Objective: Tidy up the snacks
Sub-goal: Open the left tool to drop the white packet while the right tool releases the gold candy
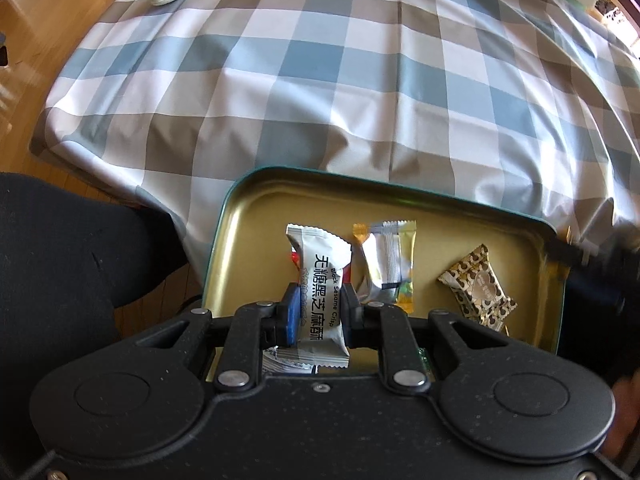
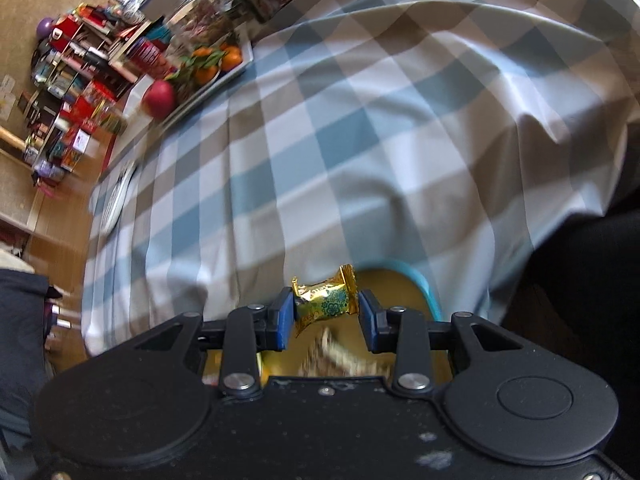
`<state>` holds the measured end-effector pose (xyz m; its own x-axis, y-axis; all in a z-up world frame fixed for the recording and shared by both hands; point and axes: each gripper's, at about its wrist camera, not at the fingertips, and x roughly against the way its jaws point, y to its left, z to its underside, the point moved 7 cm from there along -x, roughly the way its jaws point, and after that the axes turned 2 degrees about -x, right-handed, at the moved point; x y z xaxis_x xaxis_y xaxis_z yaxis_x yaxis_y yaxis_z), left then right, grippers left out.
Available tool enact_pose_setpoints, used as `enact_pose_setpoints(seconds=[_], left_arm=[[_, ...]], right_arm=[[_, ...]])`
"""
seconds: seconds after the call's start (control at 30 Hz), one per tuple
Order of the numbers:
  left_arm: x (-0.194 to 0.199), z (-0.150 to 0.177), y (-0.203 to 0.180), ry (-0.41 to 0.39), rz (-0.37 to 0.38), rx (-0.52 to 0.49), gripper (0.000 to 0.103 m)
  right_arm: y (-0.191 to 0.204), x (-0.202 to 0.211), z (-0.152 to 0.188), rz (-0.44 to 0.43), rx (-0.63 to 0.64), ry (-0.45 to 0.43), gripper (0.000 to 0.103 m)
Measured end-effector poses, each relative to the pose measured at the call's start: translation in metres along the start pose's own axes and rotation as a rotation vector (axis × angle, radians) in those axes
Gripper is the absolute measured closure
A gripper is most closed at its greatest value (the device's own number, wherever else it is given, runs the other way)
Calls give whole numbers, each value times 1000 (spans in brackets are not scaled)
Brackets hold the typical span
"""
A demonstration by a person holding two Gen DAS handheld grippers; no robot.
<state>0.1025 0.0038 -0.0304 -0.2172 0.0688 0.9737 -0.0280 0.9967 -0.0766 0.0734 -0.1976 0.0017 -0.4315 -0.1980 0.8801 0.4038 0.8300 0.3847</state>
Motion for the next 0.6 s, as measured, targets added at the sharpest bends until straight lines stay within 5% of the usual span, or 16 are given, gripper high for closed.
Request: enact_pose_setpoints(seconds=[0.27,0.6], left_arm=[[5,-17,0,-53,10,-6,75],[4,-19,5,-51,40,11,63]], right_arm=[[25,10,40,-24,59,21,67],[50,11,44,6,162,-22,58]])
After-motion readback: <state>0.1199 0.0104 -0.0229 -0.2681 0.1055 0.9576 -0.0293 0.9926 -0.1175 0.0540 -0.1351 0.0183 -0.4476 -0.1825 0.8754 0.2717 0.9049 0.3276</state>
